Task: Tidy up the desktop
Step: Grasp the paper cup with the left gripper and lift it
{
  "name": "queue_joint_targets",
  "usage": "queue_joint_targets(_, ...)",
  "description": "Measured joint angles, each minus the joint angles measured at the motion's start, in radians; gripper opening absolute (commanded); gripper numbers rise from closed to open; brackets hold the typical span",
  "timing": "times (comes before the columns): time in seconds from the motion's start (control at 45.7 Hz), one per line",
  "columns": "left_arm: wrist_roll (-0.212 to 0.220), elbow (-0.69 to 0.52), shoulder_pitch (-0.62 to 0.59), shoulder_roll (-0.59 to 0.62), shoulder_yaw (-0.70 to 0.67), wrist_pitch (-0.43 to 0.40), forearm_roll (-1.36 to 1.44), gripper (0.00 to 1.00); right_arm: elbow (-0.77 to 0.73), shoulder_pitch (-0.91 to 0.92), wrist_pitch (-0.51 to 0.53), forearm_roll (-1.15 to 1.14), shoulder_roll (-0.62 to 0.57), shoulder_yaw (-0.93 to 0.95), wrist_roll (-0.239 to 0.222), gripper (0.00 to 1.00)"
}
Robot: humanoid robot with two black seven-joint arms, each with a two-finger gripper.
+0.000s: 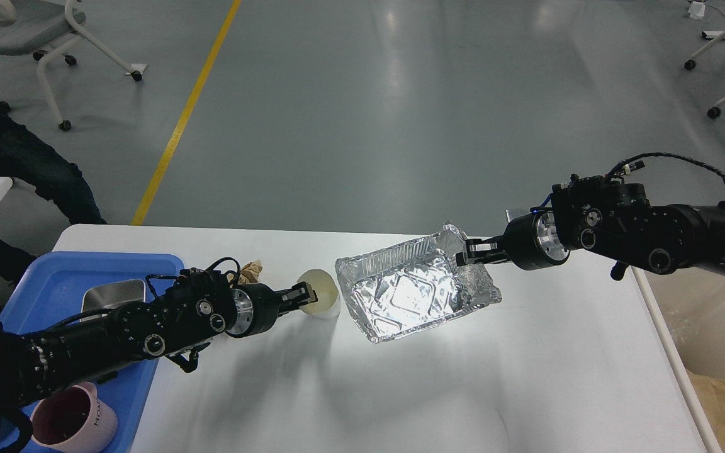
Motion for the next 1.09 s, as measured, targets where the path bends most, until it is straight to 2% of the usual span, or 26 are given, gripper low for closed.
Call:
queue_joint_targets(0.109,-0.001,-0.005,0.000,0.003,0.008,-0.001,0.000,0.00,0.000,0.000,-0.001,0.004,0.000,0.000,0.000,0.00)
queue_joint_targets(0.307,-0.001,-0.021,-0.003,0.017,0.010,-0.001,-0.001,0.00,0.000,0.000,-0.001,0.004,0.001,0.000,0.000,0.00)
queue_joint_targets(0.416,-0.001,-0.076,-0.009,0.074,0.011,-0.001,-0.001,0.00,0.000,-0.001,-0.001,0.004,0.000,-0.001,0.000,0.00)
queue_joint_targets(1.095,-0.014,-0.677,-0.117,0.787,0.007,0.004,0.006,0.01,-0.002,-0.006,-0.007,0.004,0.013,0.001,0.000,0.00)
